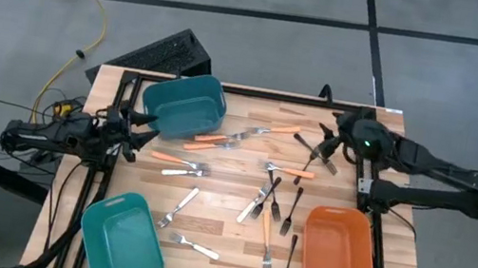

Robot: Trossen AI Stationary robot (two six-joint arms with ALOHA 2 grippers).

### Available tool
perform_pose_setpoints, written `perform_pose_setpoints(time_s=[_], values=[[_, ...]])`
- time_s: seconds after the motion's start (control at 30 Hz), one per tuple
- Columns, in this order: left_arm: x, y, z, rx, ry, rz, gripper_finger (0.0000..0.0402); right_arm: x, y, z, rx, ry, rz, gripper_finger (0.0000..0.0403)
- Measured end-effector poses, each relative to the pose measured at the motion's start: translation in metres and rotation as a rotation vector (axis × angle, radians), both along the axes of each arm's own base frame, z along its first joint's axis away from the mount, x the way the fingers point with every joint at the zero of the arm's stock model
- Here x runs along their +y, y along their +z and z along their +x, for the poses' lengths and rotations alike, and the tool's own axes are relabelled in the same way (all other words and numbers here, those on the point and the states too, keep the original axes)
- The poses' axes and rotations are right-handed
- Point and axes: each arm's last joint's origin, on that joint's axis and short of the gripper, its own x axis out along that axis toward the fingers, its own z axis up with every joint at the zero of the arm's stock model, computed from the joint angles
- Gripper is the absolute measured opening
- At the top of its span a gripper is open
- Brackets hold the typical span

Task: Sort silverware by color (type)
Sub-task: Put the black fork into the orange bin

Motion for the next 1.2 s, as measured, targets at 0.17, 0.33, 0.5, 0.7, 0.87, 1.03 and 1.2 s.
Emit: perform_pose_setpoints(time_s=[0.17, 0.33, 0.5, 0.7, 0.87, 1.03, 1.2], values=[[0.001, -0.004, -0.001, 0.044, 0.02, -0.045, 0.0235, -0.024, -0.015, 0.01, 0.217, -0.089, 0.145, 0.0268], [0.001, -0.004, -0.001, 0.031, 0.023, -0.064, 0.0235, -0.048, -0.041, 0.017, 0.334, -0.074, 0.345, 0.0268], [0.001, -0.005, -0.001, 0.039, 0.019, -0.08, 0.0235, -0.064, -0.064, 0.02, 0.471, -0.086, 0.459, 0.0268], [0.001, -0.006, -0.001, 0.045, 0.023, -0.08, 0.0235, -0.072, -0.074, 0.018, 0.505, -0.061, 0.554, 0.0268], [0.001, -0.006, -0.001, 0.047, 0.025, -0.076, 0.0235, -0.077, -0.078, 0.013, 0.538, -0.069, 0.607, 0.0268], [0.001, -0.006, -0.001, 0.047, 0.047, -0.073, 0.0235, -0.082, -0.096, 0.012, 0.62, -0.065, 0.755, 0.0268], [0.001, -0.006, -0.001, 0.047, 0.049, -0.073, 0.0235, -0.086, -0.104, 0.017, 0.597, -0.033, 0.81, 0.0268]])
